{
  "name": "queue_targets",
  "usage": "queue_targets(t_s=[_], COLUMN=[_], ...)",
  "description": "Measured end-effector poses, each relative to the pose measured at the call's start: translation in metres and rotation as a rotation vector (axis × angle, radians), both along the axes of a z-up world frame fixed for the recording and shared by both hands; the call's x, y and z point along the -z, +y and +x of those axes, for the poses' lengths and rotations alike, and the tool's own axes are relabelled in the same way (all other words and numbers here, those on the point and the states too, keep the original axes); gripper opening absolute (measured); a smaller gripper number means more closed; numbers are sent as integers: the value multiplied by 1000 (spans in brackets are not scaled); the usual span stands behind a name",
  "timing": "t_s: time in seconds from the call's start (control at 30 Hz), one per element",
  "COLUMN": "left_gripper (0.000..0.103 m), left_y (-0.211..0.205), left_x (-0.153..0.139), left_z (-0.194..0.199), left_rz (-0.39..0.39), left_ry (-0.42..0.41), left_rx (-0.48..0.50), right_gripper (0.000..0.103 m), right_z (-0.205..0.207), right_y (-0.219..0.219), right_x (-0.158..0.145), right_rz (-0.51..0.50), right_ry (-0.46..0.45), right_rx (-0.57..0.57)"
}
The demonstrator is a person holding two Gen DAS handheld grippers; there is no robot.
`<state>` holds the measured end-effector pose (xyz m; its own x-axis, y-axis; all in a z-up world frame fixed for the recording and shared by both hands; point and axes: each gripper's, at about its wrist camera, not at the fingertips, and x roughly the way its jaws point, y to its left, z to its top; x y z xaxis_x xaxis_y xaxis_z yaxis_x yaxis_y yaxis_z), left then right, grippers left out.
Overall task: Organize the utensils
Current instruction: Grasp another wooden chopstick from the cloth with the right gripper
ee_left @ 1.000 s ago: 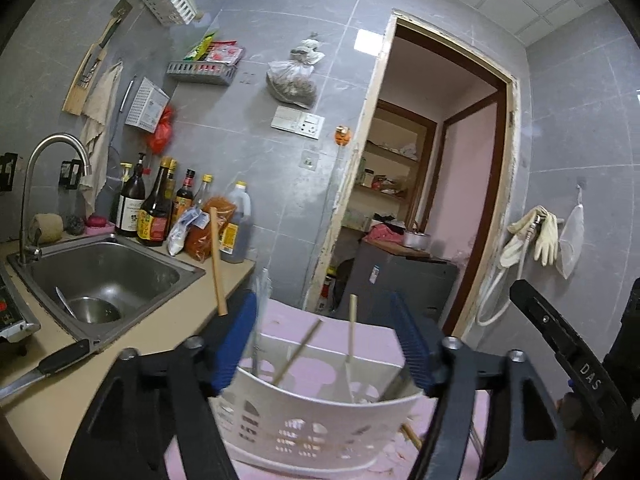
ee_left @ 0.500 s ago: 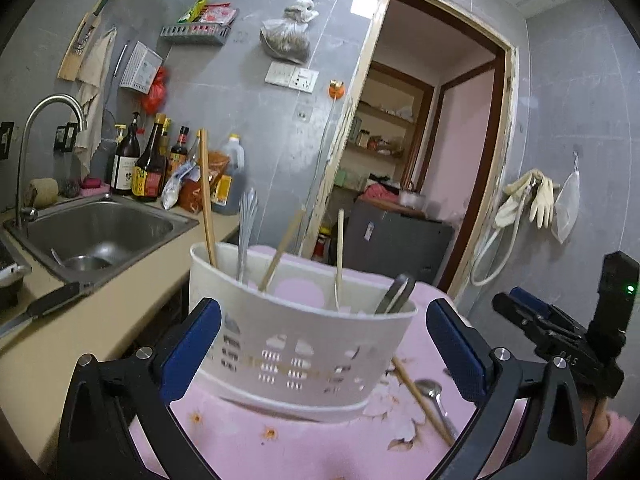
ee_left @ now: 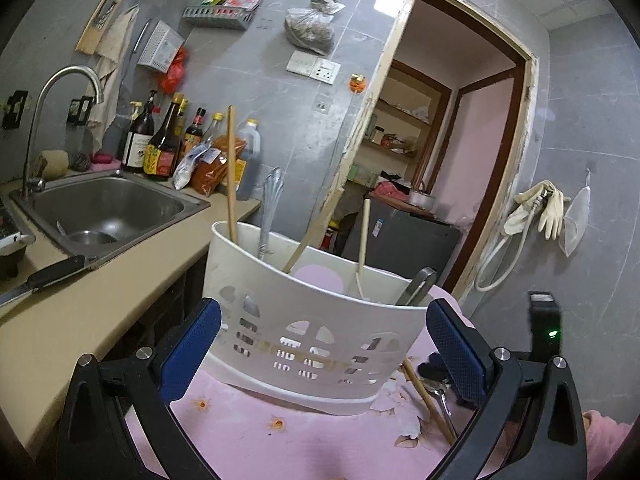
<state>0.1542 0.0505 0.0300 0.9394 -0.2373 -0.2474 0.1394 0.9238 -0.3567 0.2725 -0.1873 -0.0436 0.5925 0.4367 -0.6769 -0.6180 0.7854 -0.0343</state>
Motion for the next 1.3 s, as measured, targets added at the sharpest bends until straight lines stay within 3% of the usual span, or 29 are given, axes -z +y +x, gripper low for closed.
queue_targets(t_s=[0.27,0.33,0.47,0.57,0.7,0.8,0.9,1.0,1.3], left_gripper=[101,101,101,101,101,101,101,101,101], left_y=[7,6,8,11,15,16,15,22,42], left_x=[1,1,2,2,2,0,-5,-12,-8], left_z=[1,1,1,2,2,-1,-5,-14,-38], left_rz=[-17,-17,-22,-32,-43,-45,-39,-62,22], left_ry=[18,18,24,34,39,29,8,-10,24], left_rx=[-6,-5,-5,-5,-8,-9,-14,-26,-122], right_gripper=[18,8,4,3,3,3,8,22,21], right_z=[26,28,25,13,-26,-65,-75,-68,0], right_y=[18,22,21,13,-12,-20,-17,-7,26], right_x=[20,22,22,20,16,17,14,10,18], right_rz=[-59,-54,-45,-32,19,-7,-17,-49,-57], right_ry=[107,120,131,142,223,260,257,196,229], right_rx=[-66,-83,-84,-49,7,6,-1,26,55])
